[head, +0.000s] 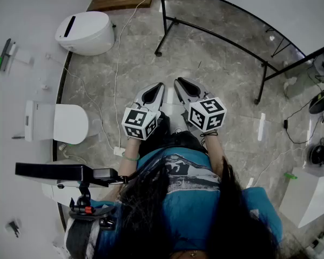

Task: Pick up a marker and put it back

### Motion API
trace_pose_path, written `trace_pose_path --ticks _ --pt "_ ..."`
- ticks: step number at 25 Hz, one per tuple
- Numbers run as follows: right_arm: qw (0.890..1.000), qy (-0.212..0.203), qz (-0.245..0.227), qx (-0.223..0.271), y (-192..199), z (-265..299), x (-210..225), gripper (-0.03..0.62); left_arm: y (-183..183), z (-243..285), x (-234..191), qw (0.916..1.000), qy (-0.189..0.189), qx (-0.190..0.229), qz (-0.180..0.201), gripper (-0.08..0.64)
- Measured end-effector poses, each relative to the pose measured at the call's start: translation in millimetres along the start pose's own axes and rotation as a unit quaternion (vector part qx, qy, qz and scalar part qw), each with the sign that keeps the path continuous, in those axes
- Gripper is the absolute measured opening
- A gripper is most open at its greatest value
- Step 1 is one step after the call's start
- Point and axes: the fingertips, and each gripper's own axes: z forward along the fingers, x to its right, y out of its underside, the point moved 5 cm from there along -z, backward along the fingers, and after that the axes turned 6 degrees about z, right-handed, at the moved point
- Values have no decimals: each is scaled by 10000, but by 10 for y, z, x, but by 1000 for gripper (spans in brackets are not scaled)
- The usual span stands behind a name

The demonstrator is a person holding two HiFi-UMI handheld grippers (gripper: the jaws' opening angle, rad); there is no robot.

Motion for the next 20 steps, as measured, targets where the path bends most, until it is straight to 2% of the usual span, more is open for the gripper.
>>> trace_pose_path --ticks 12,20 --pt "9999 44 -6 -120 -215 598 209 46 -50 385 -538 9999 66 -18 -101 3" --pt "9996 189 43 -205 -600 1515 465 46 -287 993 -1494 9998 175 -36 -123 3"
